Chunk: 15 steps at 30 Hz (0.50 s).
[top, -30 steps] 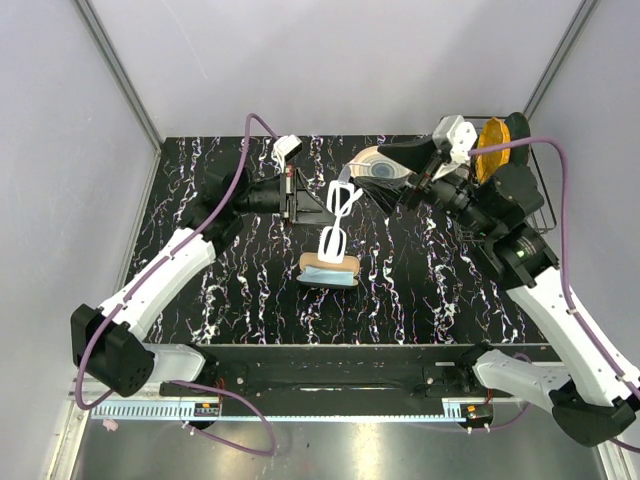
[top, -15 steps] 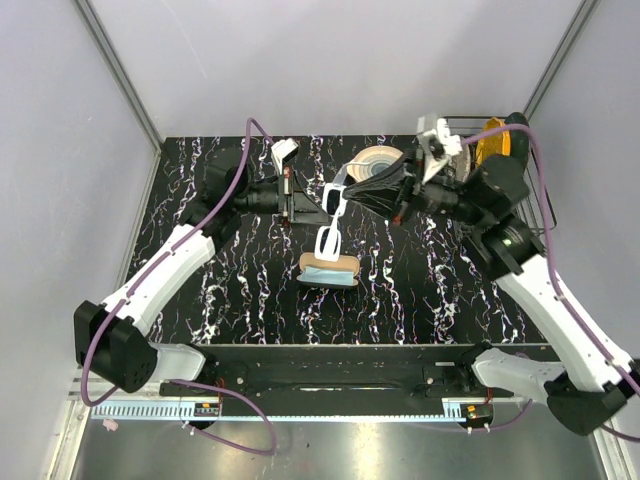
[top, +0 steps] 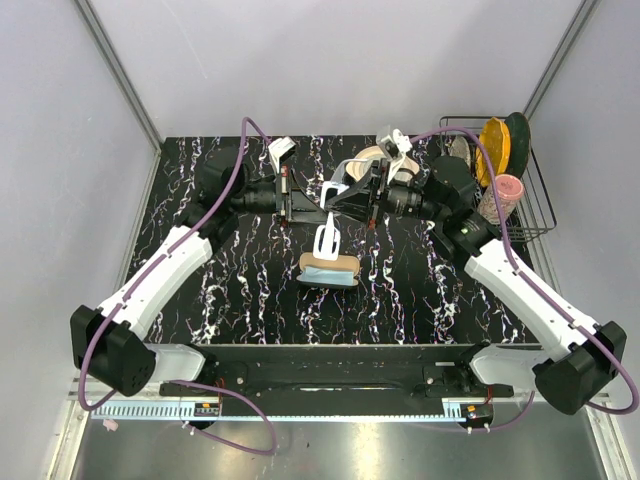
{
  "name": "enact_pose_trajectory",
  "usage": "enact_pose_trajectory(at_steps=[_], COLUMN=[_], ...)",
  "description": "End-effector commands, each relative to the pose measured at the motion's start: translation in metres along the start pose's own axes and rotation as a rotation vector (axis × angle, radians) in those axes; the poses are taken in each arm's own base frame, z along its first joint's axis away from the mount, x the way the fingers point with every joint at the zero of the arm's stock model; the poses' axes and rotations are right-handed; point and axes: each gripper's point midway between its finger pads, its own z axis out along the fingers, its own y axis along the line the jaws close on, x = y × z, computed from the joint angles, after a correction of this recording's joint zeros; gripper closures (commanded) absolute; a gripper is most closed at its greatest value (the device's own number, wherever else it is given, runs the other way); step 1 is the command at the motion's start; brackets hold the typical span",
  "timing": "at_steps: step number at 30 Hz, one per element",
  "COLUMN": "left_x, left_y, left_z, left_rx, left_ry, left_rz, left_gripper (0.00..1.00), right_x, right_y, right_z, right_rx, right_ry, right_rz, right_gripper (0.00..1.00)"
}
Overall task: Organize the sunglasses
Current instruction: Fold the left temple of the sunglasses with the sunglasses, then fold the right temple of the sunglasses with the sunglasses.
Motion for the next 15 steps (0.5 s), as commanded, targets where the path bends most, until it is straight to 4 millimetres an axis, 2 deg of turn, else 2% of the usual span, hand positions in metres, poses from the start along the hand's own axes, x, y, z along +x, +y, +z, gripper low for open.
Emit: enact_pose_trajectory(at_steps=[1, 2, 4, 7, 11, 13, 15], left_x=[-0.006, -0.007, -0.008, -0.009, -0.008, -0.007, -0.005], left_y=[-0.041, -0.040, -0.039, -0.039, -0.037, -0.037, -0.035], left_z=[-0.009, -0.009, -0.011, -0.013, -0.015, -0.016, -0.016], left_rx=[0.066, 0.059, 0.045, 0.017, -0.006, -0.007, -0.010], left_ry=[-0.035, -0.034, -0.047, -0.061, -0.067, -0.067, -0.063], left_rz=[0.136, 0.133, 0.160, 0.192, 0.212, 0.216, 0.212], left_gripper=[1.00, 1.00, 1.00, 1.00, 1.00, 1.00, 1.00], right_x=[-0.043, -0.054, -0.065, -0.084, -0.103, -0.105, -0.119], right_y=[0.006, 0.009, -0.001, 0.000, -0.003, -0.006, -0.001], right_z=[-0.009, -0.015, -0.023, -0.036, -0.040, -0.037, -0.035], right_rx=[0.082, 0.109, 0.210, 0.282, 0.338, 0.343, 0.331], right_ry=[-0.123, -0.151, -0.189, -0.248, -0.274, -0.263, -0.278], right_rz=[-0.099, -0.110, -0.105, -0.116, -0.108, -0.110, -0.136], right_gripper=[0.95, 0.96, 0.97, 1.00, 1.00, 1.00, 1.00])
